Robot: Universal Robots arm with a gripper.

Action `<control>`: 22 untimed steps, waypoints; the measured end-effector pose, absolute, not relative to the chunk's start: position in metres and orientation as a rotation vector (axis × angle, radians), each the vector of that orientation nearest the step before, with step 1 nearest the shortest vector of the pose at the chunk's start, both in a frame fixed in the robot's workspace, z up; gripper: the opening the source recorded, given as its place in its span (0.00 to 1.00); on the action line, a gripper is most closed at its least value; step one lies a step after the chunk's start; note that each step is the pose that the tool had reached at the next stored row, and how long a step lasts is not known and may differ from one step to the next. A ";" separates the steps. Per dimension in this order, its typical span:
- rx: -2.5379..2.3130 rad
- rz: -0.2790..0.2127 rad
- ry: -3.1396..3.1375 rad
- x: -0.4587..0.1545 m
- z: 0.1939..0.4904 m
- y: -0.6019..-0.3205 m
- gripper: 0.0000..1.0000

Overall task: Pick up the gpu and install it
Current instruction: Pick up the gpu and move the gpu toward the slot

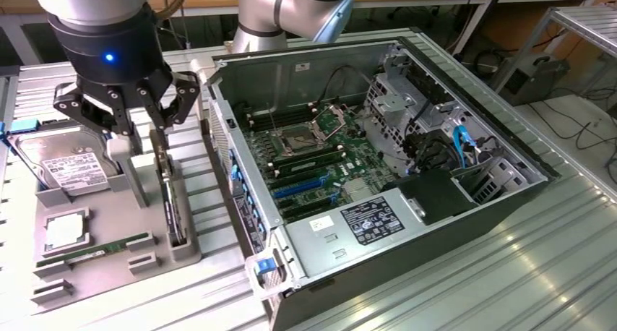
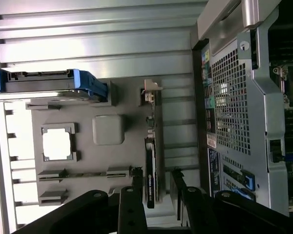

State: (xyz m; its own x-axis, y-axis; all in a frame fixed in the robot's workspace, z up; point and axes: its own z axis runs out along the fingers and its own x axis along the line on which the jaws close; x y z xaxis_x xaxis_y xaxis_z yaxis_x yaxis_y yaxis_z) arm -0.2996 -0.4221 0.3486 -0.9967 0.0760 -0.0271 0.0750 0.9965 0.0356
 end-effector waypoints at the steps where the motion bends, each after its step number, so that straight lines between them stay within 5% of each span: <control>1: 0.118 0.054 3.110 -0.300 0.347 -0.422 0.36; 22: 0.118 0.054 3.110 -0.299 0.298 -0.423 0.36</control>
